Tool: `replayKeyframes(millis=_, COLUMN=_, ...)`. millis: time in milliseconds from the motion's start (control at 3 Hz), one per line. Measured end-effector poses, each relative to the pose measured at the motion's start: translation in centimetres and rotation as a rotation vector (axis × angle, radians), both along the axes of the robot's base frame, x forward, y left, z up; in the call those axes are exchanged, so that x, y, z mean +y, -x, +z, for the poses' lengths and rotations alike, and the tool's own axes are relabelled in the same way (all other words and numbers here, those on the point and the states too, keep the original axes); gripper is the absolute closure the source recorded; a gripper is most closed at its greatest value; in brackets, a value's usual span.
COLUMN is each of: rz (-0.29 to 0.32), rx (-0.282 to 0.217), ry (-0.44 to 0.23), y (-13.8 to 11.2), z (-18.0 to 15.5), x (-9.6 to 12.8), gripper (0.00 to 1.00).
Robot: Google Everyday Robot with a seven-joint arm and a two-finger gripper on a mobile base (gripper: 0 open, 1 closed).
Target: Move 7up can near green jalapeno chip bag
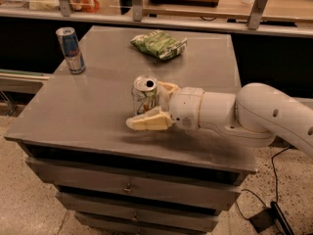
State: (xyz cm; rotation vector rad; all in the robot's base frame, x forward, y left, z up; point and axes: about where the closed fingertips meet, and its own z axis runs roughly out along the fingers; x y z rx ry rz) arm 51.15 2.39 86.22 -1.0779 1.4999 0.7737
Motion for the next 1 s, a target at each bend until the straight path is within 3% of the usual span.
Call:
replayKeyframes(millis=333, rz=0.020, rx=-0.014, ry=-0.006, y=-0.6, z=0.1, x=0.5, gripper=0.50)
replayKeyframes(millis=667, rz=-0.022, rx=-0.015, ry=-0.001, y=-2.8, z=0.6, x=0.2, gripper=0.73)
replayKeyframes(millis=1000, rz=-0.103, rx=-0.060, ry=0.021, y=-6.7, z=1.2, x=-1.0, gripper=0.96)
